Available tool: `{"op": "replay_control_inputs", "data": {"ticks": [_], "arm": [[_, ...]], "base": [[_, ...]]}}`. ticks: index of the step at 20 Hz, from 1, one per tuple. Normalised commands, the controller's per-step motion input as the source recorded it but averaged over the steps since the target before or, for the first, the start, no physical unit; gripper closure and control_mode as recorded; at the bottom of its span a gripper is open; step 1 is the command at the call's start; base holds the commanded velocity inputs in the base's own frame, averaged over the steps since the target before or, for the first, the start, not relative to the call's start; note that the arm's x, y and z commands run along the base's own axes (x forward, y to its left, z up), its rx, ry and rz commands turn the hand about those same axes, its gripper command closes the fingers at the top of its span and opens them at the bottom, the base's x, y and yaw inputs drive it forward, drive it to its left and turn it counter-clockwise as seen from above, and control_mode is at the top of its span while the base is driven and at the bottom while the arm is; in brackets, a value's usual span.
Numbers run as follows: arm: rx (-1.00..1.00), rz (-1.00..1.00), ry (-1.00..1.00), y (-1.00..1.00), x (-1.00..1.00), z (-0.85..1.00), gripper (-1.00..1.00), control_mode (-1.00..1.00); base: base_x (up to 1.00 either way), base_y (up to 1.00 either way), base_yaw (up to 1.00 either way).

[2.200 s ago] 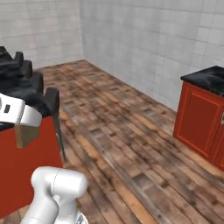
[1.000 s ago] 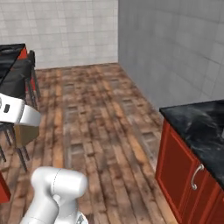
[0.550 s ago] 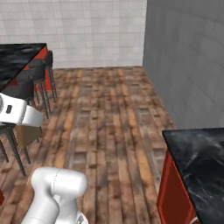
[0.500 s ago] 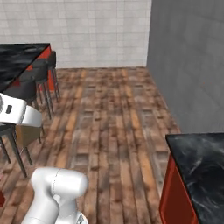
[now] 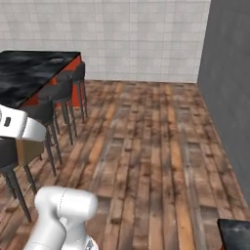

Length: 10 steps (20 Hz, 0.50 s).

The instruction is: Start the toaster. Once the lever pops up, take the bread to the plate on the dining counter.

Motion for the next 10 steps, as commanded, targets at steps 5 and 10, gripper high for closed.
{"op": "replay_control_inputs", "data": {"ticks": [5, 10], "arm": [[0.0, 0.0, 0.0, 0.0, 0.0, 0.0, 1.0, 1.0], [0.0, 0.0, 0.0, 0.0, 0.0, 0.0, 1.0, 1.0]], "base": [[1.0, -0.48, 0.16], [1.0, -0.57, 0.16]]}}
